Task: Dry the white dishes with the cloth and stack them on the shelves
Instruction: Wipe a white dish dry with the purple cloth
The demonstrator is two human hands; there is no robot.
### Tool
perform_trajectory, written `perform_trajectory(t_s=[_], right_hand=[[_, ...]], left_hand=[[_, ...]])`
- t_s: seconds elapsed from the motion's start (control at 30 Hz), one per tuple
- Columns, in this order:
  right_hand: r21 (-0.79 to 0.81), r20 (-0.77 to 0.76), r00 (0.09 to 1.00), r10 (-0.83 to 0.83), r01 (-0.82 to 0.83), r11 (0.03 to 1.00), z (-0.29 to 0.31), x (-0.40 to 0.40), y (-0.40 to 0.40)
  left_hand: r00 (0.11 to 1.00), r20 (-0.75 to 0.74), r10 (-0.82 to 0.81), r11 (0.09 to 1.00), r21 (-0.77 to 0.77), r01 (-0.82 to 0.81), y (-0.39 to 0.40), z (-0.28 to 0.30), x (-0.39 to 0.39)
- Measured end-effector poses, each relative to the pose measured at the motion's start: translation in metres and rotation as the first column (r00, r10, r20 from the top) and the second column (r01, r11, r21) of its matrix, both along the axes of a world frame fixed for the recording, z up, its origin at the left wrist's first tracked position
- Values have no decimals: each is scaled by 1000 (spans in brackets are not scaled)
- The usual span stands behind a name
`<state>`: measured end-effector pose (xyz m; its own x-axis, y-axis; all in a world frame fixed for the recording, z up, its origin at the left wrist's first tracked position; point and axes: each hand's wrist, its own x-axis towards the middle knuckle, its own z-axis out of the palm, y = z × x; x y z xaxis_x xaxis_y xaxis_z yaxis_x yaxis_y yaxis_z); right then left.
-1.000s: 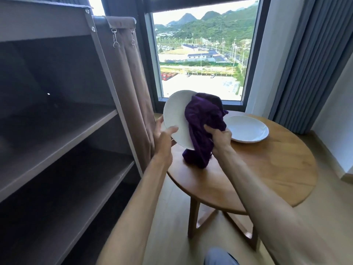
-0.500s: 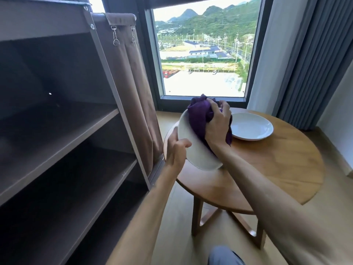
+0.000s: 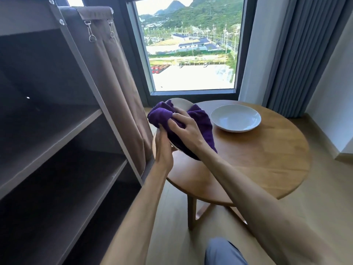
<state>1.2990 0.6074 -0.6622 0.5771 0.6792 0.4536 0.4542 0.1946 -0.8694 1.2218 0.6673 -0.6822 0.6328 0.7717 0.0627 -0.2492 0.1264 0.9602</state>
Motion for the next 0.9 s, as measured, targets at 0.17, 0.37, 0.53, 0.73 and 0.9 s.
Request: perform_trajectory(t_s=[0.17,0.37,0.53,0.73,0.9], right_hand=[[14,105,991,-83,82,997,4,9,10],[21,266,894,-361,370,929,14,22,30],[-2,360,758,-544,583,812,18,39,33],[-228,422,689,-589,709,667,-7,52,7],[-363,348,769,-536,637,680,-12,40,-16]], left_hand=[[988,155,-28,997,-61,37,-1,3,-2],[989,147,-16,1000,-16,19,3,1,-10],[996,81,41,999,24,-43,3,2,-11],[993,62,100,988,111,-107,-3,-2,-4],[983,96,160,977,126,-171,-9,-3,6]])
